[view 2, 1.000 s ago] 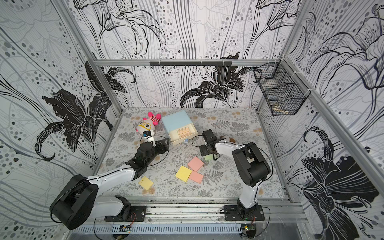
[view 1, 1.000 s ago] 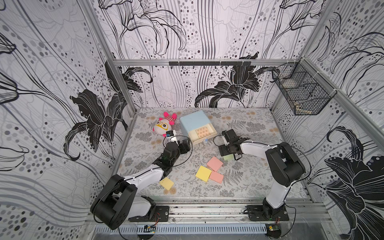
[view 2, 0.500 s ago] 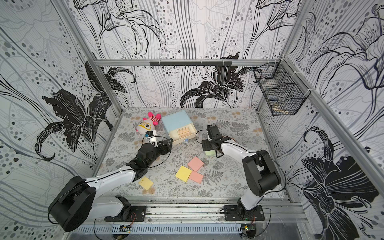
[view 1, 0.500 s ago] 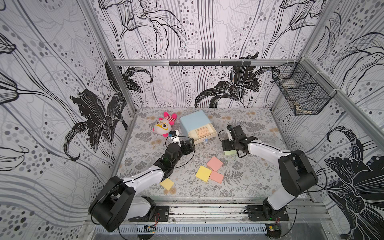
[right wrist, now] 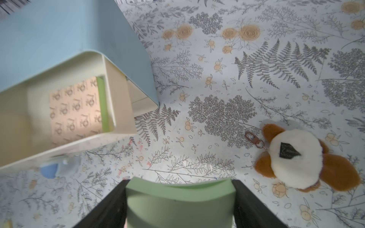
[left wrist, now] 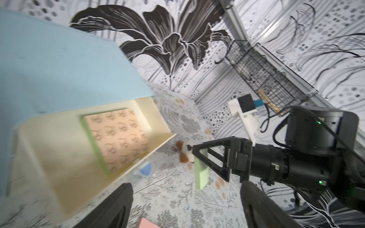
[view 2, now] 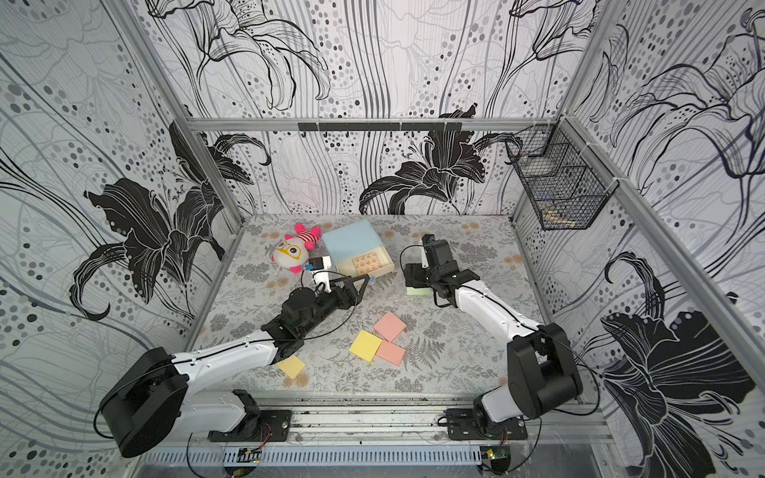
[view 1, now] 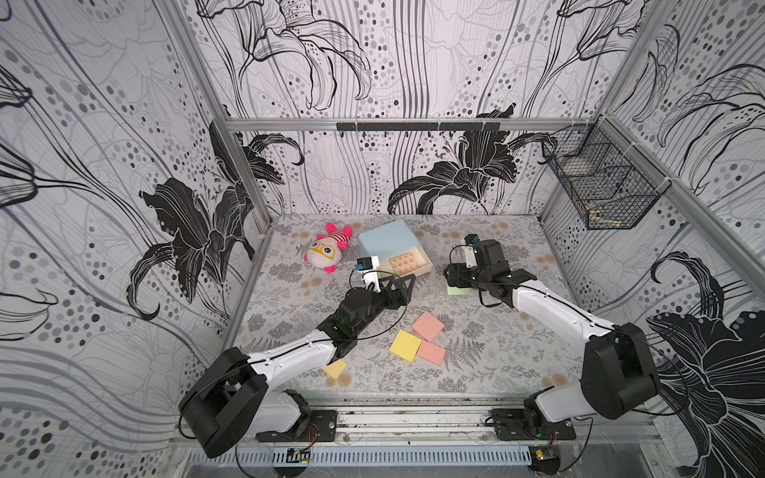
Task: Please put the sticky notes in the drawer by color
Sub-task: Pick up the sticky notes from the center of the board.
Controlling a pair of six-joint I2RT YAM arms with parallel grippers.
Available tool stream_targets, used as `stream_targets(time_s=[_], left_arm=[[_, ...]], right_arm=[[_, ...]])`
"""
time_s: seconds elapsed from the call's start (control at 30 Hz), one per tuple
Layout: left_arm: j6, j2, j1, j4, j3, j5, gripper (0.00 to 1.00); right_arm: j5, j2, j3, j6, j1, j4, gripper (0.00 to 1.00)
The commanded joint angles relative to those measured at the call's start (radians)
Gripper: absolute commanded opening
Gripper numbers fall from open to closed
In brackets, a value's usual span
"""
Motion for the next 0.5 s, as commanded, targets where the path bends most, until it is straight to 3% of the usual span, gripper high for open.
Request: stream_targets(time_s=[0.0, 0.1, 0.47], left_arm=[[-0.025, 0.085, -0.027, 0.158, 0.061, 0.149, 0.93], [-0.058, 0.172, -0.047, 0.228, 0.105, 0.227, 0.86], [-0.128, 0.335, -0.074, 0.303, 0.192, 0.321, 0.55]], right_arm=[[-0.060, -0.046, 0.049, 0.053, -0.007, 0.038, 0.83], [-0.074, -0.063, 0.062, 0.061, -0.011, 0.037, 0.83], [-0.107, -0.101, 0.071, 0.073, -0.018, 0.038, 0.83]])
